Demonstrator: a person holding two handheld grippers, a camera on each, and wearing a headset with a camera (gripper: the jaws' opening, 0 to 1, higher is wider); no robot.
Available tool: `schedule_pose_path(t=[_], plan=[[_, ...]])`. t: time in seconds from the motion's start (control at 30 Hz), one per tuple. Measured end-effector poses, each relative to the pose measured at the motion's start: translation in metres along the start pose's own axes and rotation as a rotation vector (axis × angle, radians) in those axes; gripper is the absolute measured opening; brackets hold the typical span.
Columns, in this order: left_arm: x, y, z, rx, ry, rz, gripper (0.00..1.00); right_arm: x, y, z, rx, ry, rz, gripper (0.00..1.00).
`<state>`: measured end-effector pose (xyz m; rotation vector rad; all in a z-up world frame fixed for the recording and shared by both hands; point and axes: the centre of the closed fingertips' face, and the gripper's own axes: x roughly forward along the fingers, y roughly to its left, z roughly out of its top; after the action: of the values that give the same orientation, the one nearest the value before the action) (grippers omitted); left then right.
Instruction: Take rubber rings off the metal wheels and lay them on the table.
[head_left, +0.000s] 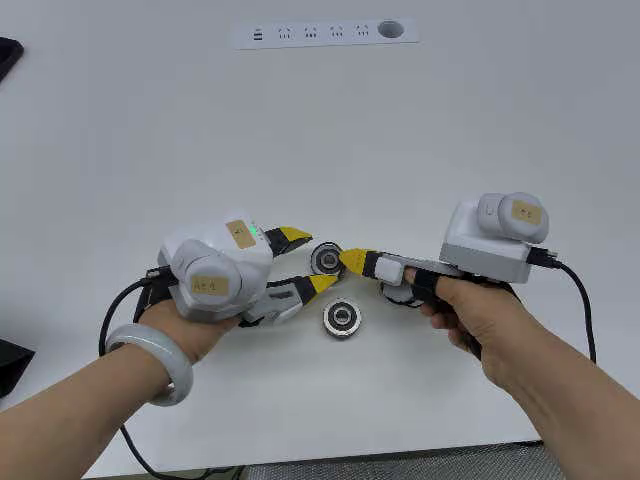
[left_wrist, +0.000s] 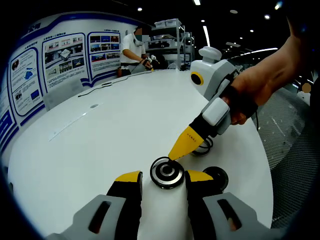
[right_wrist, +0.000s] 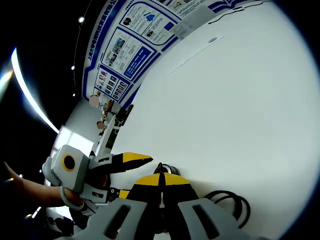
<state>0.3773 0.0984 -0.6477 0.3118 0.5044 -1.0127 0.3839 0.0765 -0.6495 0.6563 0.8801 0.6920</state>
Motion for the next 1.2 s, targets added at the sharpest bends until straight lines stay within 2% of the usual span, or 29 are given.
schedule_pose_path(t=[0.2,0.43,0.67,0.87,1.2], plan=[[-0.005,0.002,-0.005,-0.014,0.003,0.009,0.41,-0.001,0.005,0.001,0.002,-0.004,0.015,0.02],[-0.01,0.005,-0.013,-0.031,0.013,0.021,0.48,-0.008,0.022,-0.002,0.008,-0.012,0.045,0.02],[-0.019,0.008,-0.019,-0.051,0.011,0.033,0.51,-0.023,0.033,0.0,0.03,-0.043,0.082,0.02],[-0.023,0.008,-0.021,-0.067,0.006,0.044,0.53,-0.038,0.025,-0.003,0.045,-0.057,0.064,0.02],[-0.027,0.008,-0.024,-0.085,0.003,0.054,0.57,-0.07,-0.002,-0.009,0.12,-0.106,0.011,0.02]])
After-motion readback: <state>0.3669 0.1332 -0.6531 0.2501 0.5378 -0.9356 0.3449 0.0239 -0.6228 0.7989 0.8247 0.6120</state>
